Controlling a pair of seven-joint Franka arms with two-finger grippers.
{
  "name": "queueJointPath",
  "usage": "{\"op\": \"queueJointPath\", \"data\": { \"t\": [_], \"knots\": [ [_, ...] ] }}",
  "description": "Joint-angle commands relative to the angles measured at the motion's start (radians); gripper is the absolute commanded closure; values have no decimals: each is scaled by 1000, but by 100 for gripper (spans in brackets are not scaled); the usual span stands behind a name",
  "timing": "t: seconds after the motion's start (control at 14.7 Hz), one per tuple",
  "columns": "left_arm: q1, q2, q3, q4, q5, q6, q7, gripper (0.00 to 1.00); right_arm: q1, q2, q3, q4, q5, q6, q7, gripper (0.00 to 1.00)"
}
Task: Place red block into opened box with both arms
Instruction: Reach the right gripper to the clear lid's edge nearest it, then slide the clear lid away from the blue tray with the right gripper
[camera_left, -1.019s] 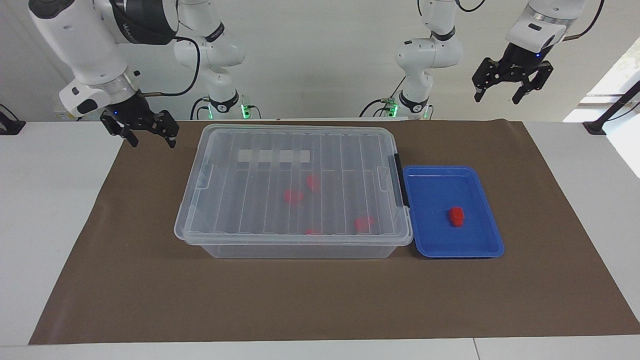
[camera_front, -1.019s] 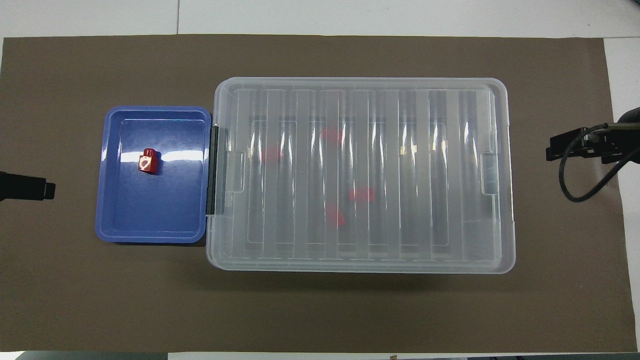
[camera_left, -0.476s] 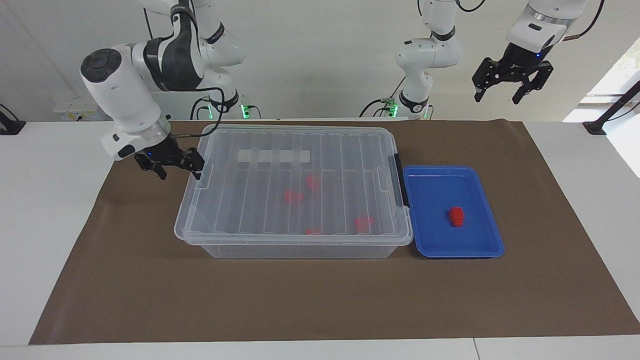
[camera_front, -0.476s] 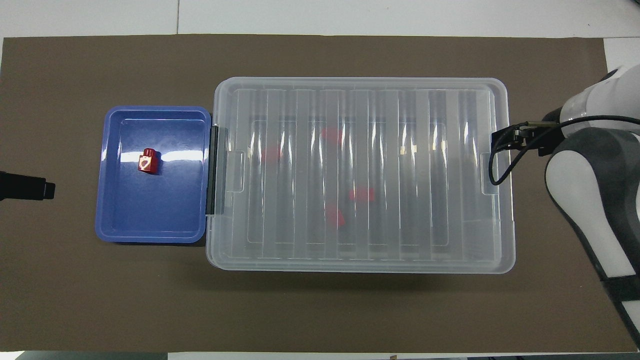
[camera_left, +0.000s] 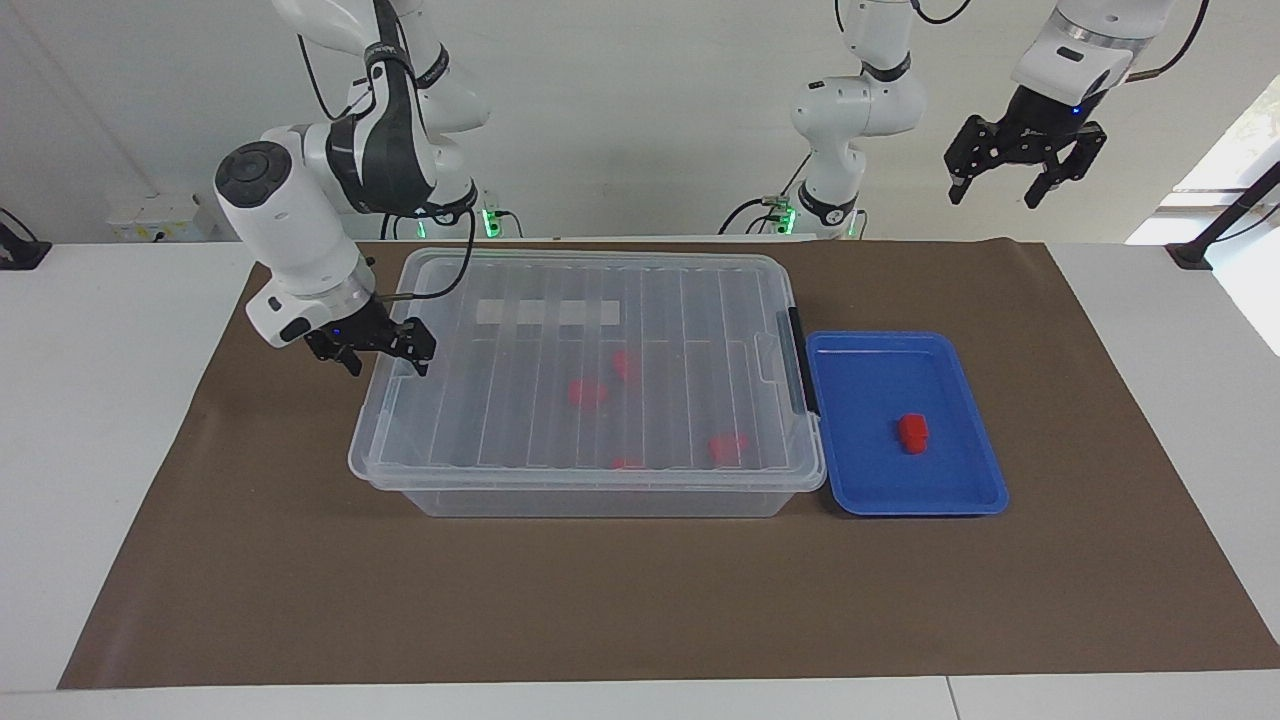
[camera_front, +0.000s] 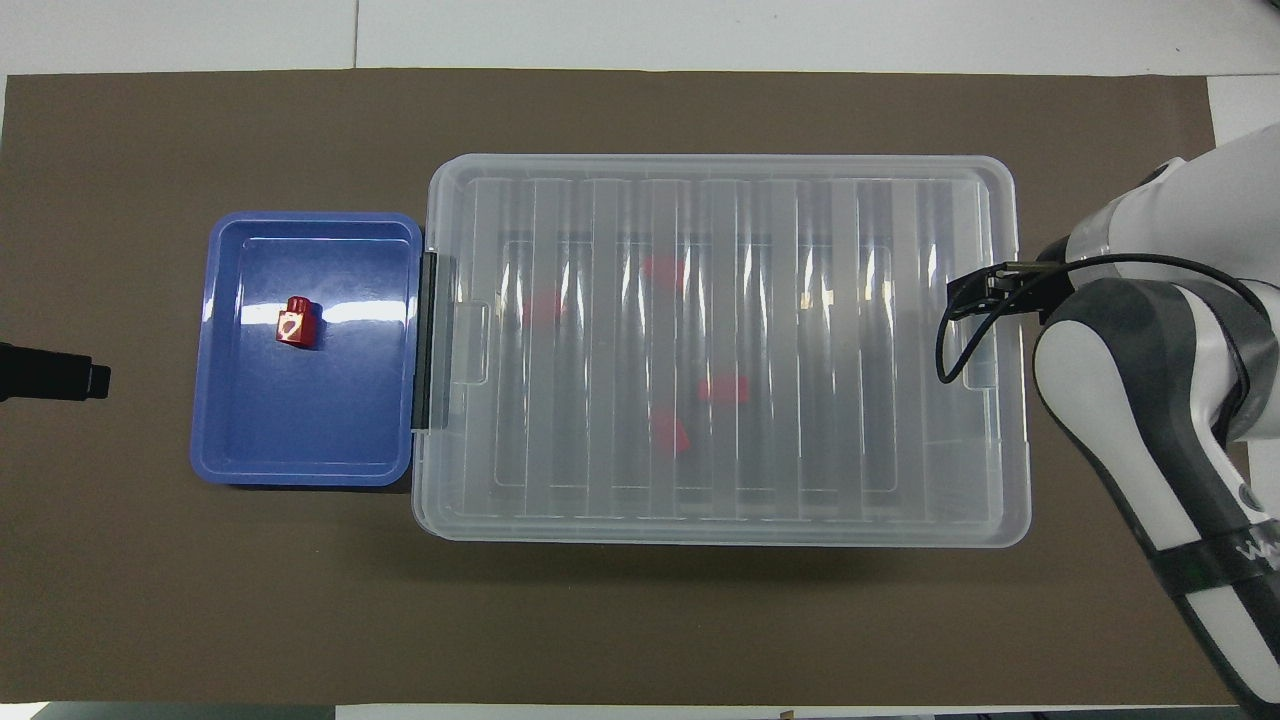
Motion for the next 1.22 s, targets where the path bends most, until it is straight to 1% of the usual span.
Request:
{"op": "queueJointPath", "data": {
  "t": [0.0,0.41,0.75,0.95,1.16],
  "knots": [
    [5,-28,1,-26,-10,-1,3,0,-36,-32,2,-28,9,-21,-63,0],
    [4,-28,1,-26,-10,-1,3,0,-76,-38,-8,-51,6,-18,-148,0],
    [4,-28,1,-26,-10,-1,3,0,-139,-38,-11,-48,-1,-19,-238,0],
    [5,-28,1,-26,-12,-1,3,0,-151,-38,-50,-47,-23,-23,-296,0],
    [4,-35,-5,-26,-12,-50,1,0,-151,-37,-88,-44,-26,-21,-356,0]
  ]
}}
